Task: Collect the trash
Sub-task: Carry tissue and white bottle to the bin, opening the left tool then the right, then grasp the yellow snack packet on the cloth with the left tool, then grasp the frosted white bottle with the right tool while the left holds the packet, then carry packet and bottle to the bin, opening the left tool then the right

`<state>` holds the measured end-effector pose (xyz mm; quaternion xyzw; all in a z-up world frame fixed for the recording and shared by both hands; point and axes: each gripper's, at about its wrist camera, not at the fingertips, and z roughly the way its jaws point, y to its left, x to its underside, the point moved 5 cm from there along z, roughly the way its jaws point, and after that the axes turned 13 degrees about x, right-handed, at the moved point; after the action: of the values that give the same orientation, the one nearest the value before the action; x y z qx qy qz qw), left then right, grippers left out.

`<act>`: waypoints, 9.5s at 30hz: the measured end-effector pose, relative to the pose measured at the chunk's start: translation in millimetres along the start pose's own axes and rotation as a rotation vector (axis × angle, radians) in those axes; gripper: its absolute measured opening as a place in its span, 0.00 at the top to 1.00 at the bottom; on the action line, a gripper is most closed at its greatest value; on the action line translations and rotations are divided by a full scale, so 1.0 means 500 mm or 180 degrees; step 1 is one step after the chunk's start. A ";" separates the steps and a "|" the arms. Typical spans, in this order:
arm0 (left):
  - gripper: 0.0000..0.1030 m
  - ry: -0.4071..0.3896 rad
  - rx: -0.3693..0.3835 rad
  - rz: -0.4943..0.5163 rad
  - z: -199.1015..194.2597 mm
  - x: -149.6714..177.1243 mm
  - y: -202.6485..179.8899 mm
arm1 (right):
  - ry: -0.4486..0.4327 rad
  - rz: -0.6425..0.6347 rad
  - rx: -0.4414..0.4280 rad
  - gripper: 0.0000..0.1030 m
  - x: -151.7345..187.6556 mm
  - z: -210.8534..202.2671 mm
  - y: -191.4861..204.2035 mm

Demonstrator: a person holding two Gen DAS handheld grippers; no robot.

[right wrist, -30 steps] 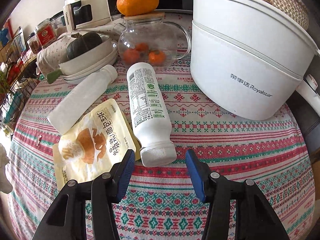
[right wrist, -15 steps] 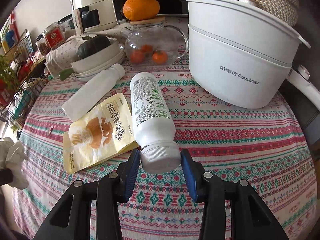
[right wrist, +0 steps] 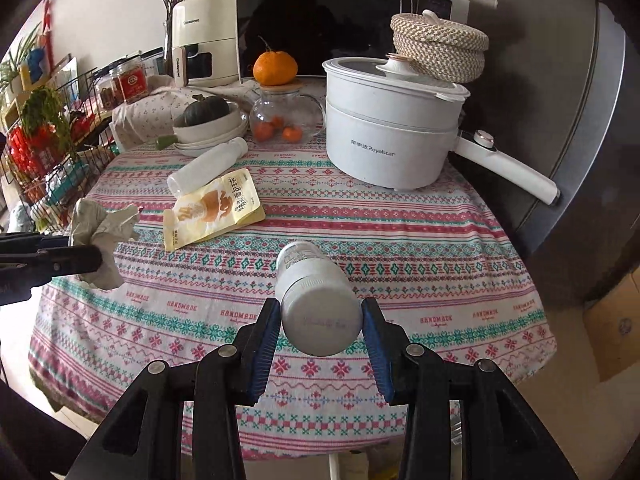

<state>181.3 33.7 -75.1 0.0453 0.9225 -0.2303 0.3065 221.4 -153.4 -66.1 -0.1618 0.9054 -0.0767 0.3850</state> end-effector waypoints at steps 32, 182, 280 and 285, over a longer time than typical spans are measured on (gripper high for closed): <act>0.67 0.0705 0.0505 0.1538 0.220 0.189 -0.394 | 0.0417 0.0873 0.0808 0.60 0.274 -0.165 -0.305; 1.00 -0.0753 -0.0979 -0.0777 -0.203 -0.065 0.375 | 0.0459 0.0709 -0.0446 0.26 -0.238 0.347 0.519; 0.18 0.0595 0.0220 0.1285 0.211 0.157 -0.314 | 0.0689 0.1603 0.0125 0.48 0.299 -0.066 -0.321; 0.12 0.0558 0.0147 0.1281 0.194 0.164 -0.296 | 0.0715 0.1557 0.0086 0.48 0.285 -0.047 -0.289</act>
<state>134.5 -146.6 -133.0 0.2554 0.9124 -0.1807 0.2639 145.4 -338.6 -107.5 0.0764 0.9535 -0.0108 0.2913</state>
